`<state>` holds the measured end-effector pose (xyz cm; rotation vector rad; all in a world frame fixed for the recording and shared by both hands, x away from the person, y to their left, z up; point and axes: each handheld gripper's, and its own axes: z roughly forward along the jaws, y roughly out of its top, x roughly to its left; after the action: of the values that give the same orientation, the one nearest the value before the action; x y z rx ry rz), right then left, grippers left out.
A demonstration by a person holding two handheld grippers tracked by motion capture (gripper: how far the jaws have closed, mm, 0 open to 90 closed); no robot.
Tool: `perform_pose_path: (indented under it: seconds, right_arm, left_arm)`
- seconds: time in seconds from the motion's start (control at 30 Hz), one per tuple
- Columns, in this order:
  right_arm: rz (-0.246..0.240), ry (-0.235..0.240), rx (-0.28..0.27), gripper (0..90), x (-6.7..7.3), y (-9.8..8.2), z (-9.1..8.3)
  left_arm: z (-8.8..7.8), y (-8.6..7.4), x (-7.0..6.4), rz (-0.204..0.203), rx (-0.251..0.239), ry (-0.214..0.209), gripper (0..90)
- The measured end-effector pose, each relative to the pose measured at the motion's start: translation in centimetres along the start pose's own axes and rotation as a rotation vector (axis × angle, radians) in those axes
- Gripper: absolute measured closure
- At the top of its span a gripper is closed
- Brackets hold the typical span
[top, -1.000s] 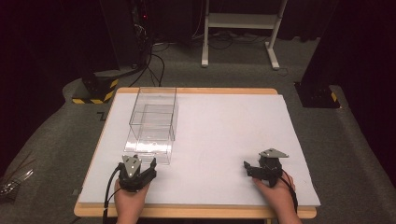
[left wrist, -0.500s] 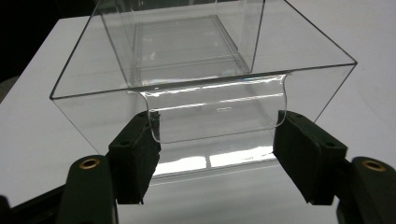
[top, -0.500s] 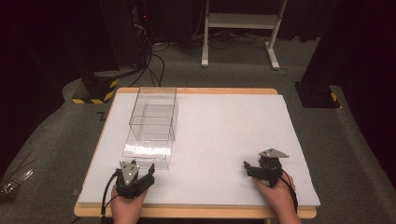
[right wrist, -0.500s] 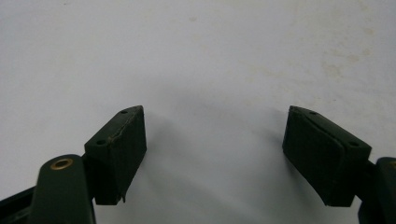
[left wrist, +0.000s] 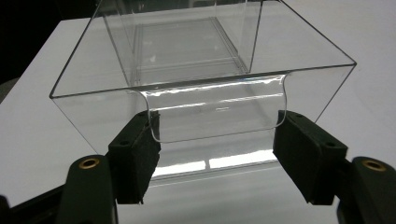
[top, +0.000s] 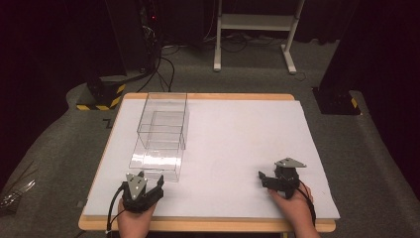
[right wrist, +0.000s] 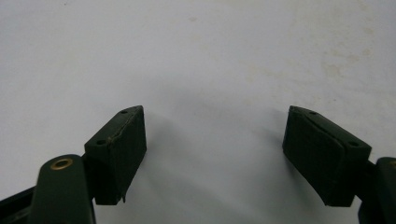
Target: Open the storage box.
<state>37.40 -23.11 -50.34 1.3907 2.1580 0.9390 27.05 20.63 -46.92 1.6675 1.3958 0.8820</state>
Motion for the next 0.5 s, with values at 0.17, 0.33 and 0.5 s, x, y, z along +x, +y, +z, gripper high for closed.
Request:
perform_pose_path:
  seconds: [0.17,0.33,0.5]
  right_arm:
    - [0.0,-0.001,-0.001,21.5,0.0,0.0,0.01]
    - [0.0,-0.001,-0.001,21.5,0.01,0.0,0.0]
    - [0.001,0.001,-0.001,21.5,-0.01,0.0,0.0]
  left_arm:
    - [0.01,-0.02,0.08,-0.006,-0.002,-0.006,32.5]
    - [0.04,0.01,0.31,-0.027,0.0,-0.028,30.0]
    - [0.0,0.13,0.51,-0.033,0.012,-0.037,25.0]
